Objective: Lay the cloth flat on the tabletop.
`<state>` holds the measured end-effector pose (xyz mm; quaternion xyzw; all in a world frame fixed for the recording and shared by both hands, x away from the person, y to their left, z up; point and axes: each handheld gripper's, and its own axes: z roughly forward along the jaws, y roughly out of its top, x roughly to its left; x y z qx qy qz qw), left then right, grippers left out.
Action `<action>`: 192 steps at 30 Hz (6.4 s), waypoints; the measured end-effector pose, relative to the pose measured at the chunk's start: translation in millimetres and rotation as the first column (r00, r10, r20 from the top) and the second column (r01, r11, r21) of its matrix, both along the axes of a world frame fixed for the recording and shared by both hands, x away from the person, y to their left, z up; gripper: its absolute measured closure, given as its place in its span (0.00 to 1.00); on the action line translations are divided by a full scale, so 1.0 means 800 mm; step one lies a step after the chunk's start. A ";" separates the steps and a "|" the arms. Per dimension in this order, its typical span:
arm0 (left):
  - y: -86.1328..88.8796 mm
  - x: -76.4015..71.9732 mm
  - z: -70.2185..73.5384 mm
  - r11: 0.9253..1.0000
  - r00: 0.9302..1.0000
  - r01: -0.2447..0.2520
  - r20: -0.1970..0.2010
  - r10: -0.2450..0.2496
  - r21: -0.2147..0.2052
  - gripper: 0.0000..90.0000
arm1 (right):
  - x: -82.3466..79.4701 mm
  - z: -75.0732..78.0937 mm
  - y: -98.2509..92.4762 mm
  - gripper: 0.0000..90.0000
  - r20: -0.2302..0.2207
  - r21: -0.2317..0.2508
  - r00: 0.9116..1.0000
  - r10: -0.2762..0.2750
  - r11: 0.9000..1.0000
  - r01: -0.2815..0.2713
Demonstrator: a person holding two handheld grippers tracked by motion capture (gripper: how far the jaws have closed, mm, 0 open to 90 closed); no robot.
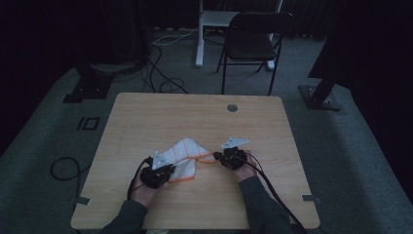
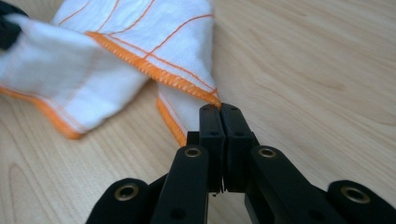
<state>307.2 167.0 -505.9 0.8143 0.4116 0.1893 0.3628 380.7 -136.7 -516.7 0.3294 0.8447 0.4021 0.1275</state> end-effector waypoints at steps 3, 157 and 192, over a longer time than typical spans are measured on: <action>0.015 0.003 0.004 1.000 1.000 -0.028 0.009 0.028 -0.009 0.95 | 0.002 0.004 -0.005 0.99 0.004 0.003 1.000 -0.020 1.000 0.020; -0.002 -0.006 -0.039 0.998 0.997 0.048 -0.055 -0.045 0.041 0.95 | 0.019 -0.016 -0.086 0.99 -0.068 -0.025 0.955 -0.290 0.957 0.289; 0.011 -0.022 -0.014 1.000 0.999 0.024 0.022 -0.024 -0.005 0.90 | -0.021 -0.014 -0.031 0.90 -0.043 -0.018 0.987 -0.154 0.988 0.154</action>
